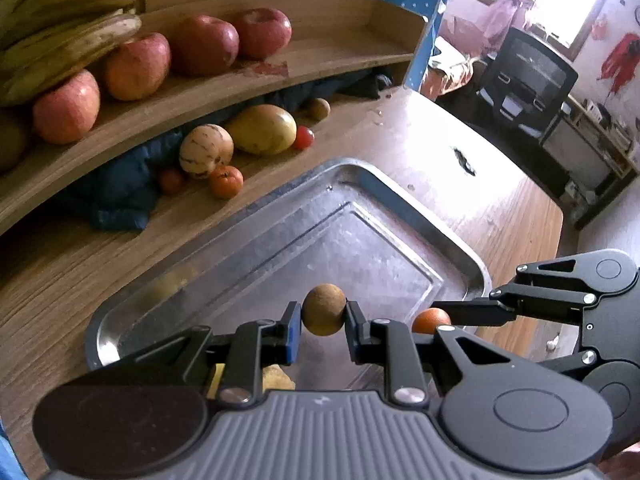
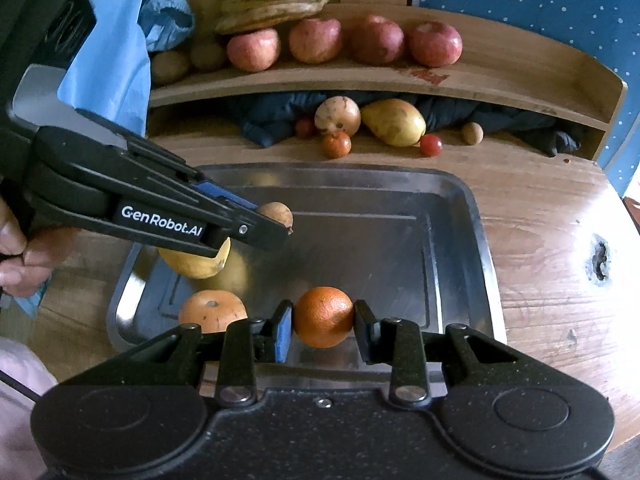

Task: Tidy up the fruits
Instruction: 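Carry the brown fruit in the left tool while the right tool carries the orange over the tray, then open the left tool to drop the brown fruit while the right tool releases the orange, then move both open tools back to the fruits under the shelf, then close the left tool on a tangerine while the right tool grasps a cherry tomato, then carry the tangerine in the left tool while the right tool carries the tomato over the tray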

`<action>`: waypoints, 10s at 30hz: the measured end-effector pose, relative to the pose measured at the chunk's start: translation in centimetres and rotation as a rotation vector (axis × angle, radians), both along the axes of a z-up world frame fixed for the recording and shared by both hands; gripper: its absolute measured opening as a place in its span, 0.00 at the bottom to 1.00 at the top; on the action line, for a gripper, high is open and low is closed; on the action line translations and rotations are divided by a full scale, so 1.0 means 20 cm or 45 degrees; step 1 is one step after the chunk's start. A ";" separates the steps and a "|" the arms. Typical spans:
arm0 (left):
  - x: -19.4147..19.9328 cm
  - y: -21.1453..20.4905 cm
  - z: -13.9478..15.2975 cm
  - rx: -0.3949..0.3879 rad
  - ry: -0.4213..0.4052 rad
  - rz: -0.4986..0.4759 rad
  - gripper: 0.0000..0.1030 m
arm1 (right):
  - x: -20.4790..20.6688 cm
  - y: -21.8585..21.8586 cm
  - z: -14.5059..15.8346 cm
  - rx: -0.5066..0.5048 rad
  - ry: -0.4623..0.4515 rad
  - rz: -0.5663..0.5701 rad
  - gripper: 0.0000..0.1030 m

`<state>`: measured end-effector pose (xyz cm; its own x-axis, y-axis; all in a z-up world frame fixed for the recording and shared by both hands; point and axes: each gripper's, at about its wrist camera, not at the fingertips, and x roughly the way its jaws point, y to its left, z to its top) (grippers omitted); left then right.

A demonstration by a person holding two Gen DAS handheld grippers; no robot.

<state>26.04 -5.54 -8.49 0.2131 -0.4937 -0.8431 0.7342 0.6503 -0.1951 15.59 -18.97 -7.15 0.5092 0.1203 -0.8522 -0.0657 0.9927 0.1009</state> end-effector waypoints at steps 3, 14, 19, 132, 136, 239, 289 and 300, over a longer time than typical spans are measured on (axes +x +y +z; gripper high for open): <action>0.00 -0.01 -0.01 0.015 0.004 -0.004 0.25 | 0.00 0.01 -0.02 -0.002 0.013 0.015 0.33; 0.00 -0.05 -0.03 0.077 0.010 -0.022 0.25 | 0.00 0.03 -0.07 0.003 0.063 0.070 0.33; -0.01 -0.07 -0.04 0.102 0.016 -0.050 0.25 | 0.00 0.04 -0.09 0.011 0.079 0.110 0.33; 0.22 0.23 0.11 0.201 0.031 0.308 0.99 | 0.41 -0.17 -0.01 -0.268 0.077 0.384 0.99; 0.26 0.19 0.10 0.174 0.059 0.350 1.00 | 0.46 -0.20 -0.02 -0.244 0.062 0.358 0.99; 0.57 -0.24 -0.12 0.055 0.081 0.538 0.31 | 0.97 -0.50 -0.19 -0.048 -0.021 0.459 0.26; 0.10 -0.18 0.00 0.019 0.025 0.081 0.30 | 0.21 -0.29 0.05 -0.099 0.008 0.187 0.26; 0.01 -0.21 -0.03 0.057 0.042 -0.034 0.30 | 0.09 -0.25 0.04 -0.085 0.042 0.169 0.26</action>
<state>26.32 -9.71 -9.17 0.1724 -0.4601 -0.8710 0.7451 0.6392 -0.1903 17.41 -23.97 -6.32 0.4641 0.1275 -0.8765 -0.1948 0.9800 0.0395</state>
